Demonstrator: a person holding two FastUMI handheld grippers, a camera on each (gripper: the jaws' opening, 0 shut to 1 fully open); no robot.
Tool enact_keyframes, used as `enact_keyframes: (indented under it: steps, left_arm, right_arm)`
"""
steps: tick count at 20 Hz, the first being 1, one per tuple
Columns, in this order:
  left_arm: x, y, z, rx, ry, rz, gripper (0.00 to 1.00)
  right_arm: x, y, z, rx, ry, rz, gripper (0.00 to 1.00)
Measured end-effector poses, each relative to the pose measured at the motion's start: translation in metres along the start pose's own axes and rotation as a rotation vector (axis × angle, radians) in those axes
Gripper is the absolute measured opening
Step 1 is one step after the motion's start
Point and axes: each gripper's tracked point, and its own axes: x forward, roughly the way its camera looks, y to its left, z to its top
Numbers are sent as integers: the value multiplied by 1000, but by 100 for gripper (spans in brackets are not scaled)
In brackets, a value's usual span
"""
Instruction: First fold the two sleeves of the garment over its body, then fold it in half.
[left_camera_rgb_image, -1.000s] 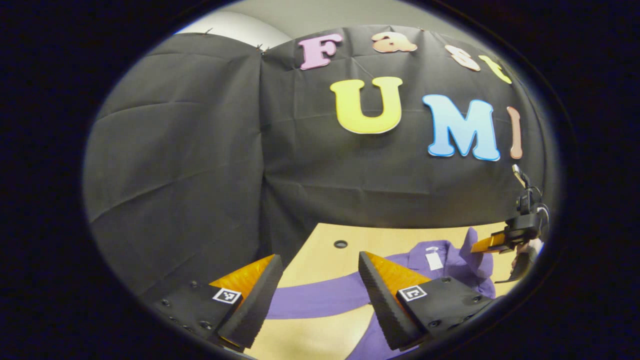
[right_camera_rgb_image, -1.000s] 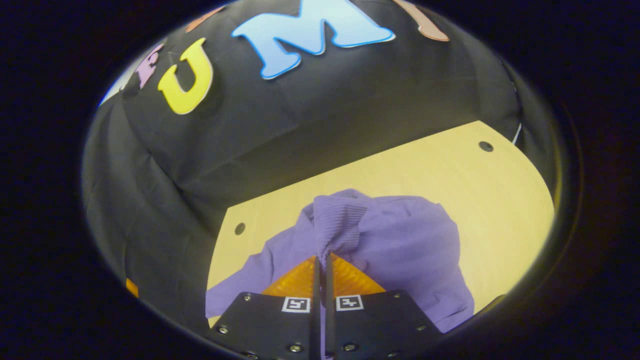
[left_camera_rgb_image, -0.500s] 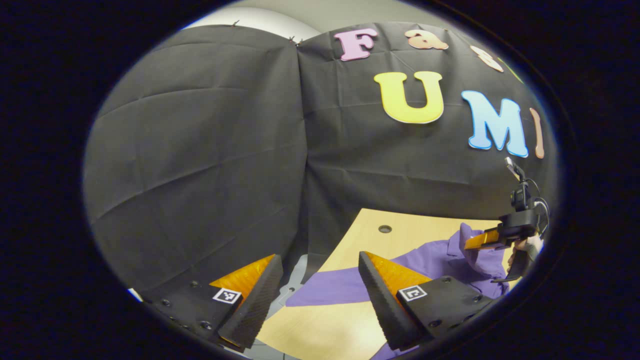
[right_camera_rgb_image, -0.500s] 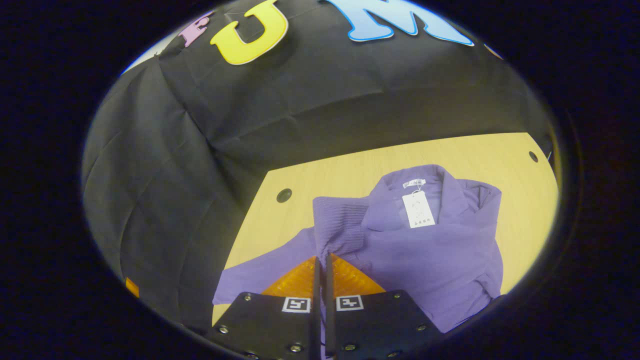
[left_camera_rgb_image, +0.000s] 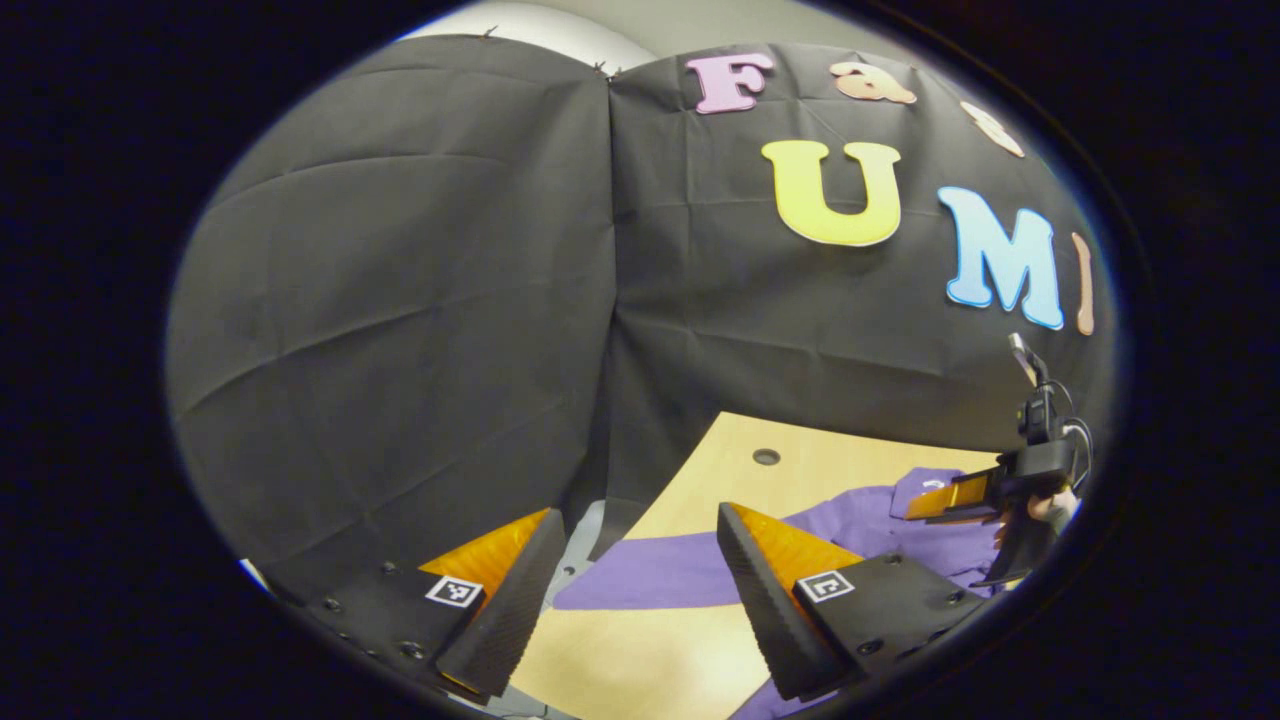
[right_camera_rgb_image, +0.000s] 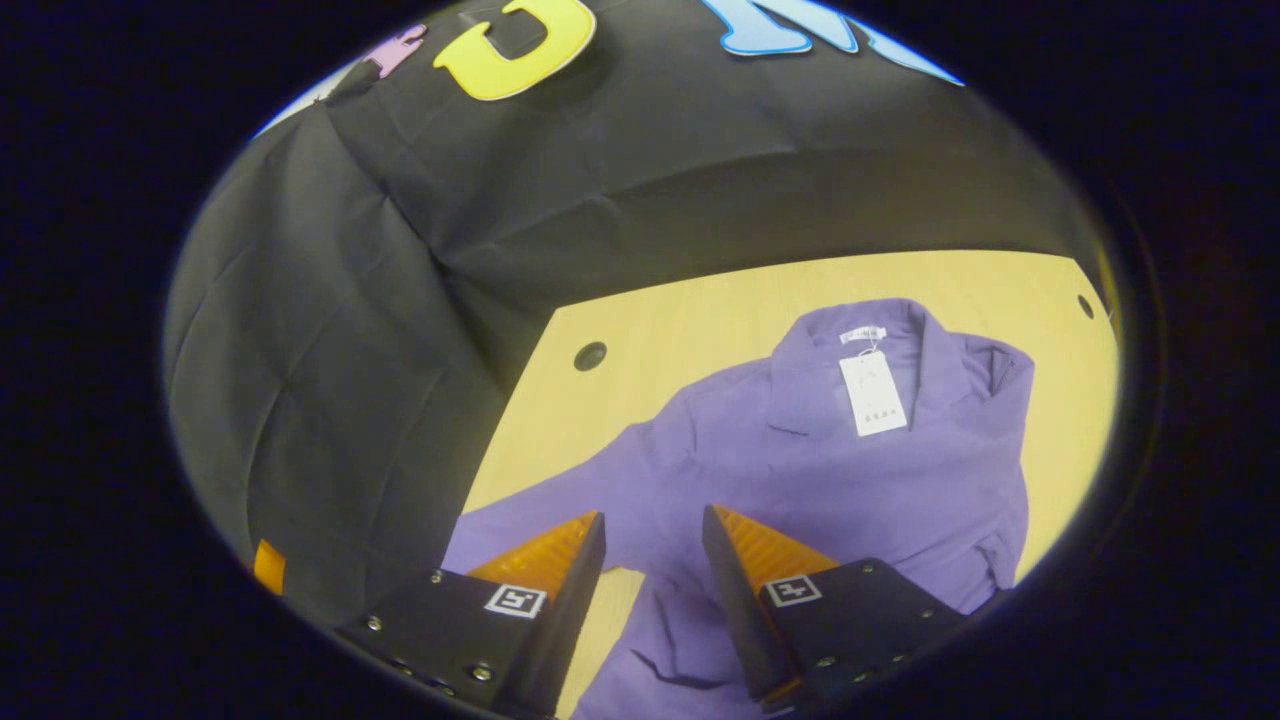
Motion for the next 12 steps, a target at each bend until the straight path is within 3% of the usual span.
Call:
enact_keyframes:
  steps: [6, 12]
  left_arm:
    - [33, -4, -23, -56, 44, -31, 98]
    - [117, 6, -92, -61, 176, -49, 99]
  right_arm:
    - [-16, -16, 13, -2, -34, -11, 65]
    - [-39, -53, 14, 27, -53, -62, 65]
